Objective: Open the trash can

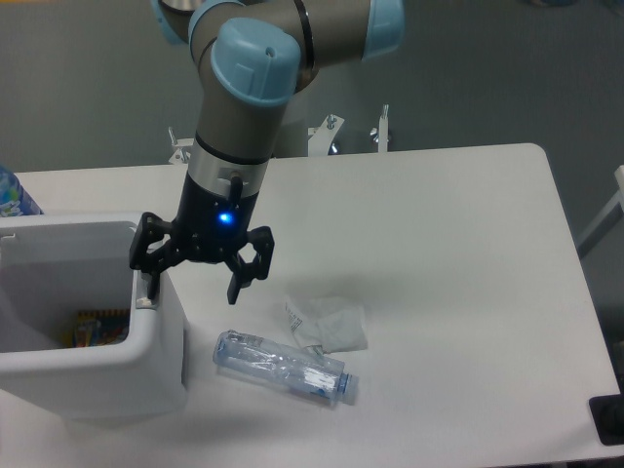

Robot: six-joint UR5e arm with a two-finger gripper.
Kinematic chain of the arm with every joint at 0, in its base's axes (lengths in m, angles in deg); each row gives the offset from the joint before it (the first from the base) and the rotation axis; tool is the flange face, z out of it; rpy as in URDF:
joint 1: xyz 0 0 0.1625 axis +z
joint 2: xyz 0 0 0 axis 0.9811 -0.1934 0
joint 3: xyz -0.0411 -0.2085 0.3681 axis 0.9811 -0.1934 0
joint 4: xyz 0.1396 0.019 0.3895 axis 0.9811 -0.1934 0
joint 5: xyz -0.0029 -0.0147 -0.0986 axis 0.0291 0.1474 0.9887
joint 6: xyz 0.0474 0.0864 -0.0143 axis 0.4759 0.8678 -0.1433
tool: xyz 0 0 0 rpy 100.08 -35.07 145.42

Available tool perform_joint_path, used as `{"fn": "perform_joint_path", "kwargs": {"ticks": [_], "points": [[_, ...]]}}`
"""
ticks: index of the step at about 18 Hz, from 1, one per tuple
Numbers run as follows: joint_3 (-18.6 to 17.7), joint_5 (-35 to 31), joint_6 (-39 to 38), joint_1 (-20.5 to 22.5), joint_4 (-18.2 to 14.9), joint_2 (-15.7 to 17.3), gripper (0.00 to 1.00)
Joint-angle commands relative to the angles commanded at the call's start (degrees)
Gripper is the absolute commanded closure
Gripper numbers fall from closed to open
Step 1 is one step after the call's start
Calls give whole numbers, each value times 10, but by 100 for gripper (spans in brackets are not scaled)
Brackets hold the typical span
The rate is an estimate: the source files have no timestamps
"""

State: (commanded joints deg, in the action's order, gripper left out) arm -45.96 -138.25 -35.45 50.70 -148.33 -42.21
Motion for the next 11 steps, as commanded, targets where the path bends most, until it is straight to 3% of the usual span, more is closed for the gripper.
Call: {"fn": "perform_joint_path", "kwargs": {"ticks": [3,7,11], "points": [[30,-11,2,4,1,0,0],[64,-168,10,16,-3,1,0],[84,-185,46,51,-17,2,0]]}}
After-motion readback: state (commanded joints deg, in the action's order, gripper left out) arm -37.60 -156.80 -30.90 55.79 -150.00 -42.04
